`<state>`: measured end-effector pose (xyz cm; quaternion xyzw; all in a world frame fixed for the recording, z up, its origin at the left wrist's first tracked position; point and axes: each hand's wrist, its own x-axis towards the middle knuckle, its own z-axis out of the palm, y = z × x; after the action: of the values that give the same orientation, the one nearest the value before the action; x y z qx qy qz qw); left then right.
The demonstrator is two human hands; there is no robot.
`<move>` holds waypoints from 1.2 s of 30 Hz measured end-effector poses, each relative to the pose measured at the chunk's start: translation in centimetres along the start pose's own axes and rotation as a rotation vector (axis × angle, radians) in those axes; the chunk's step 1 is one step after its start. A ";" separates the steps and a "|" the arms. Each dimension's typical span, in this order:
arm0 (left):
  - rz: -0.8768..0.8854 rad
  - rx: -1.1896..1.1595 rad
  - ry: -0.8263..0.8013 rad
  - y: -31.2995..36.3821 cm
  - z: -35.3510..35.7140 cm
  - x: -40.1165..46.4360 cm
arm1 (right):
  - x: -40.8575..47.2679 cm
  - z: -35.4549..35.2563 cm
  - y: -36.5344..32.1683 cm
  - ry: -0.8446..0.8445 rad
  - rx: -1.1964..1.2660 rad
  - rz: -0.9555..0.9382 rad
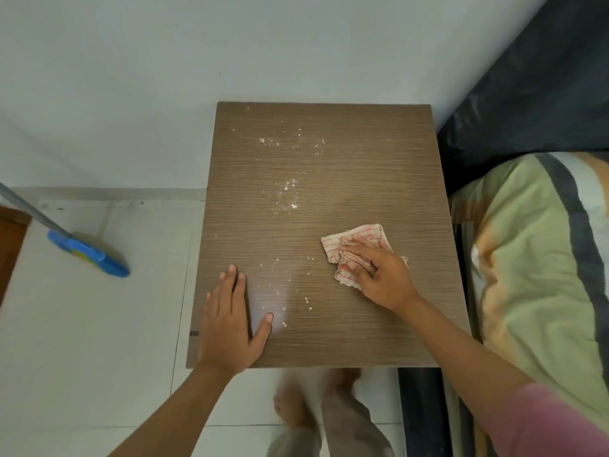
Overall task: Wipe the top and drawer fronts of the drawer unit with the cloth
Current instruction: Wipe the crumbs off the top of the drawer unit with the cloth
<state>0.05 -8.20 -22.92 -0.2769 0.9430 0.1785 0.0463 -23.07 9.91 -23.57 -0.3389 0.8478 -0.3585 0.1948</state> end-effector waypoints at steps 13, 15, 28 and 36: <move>-0.001 0.014 0.047 0.1 0.1 0.0 | -4.6 0.9 -1.2 -0.071 0.045 0.009; 0.011 0.025 0.066 0.0 0.3 0.0 | -5.6 1.0 -1.3 -0.058 0.045 0.004; 0.045 0.074 0.215 -0.2 1.2 0.1 | -11.8 2.9 -1.8 0.055 -0.066 -0.122; 0.057 0.089 0.229 -0.3 1.5 0.0 | -14.8 2.7 -2.9 -0.098 -0.012 -0.030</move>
<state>0.20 -7.94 -24.39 -0.2662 0.9566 0.1048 -0.0546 -9.95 17.69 -21.94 -0.3700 0.8342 -0.3390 0.2288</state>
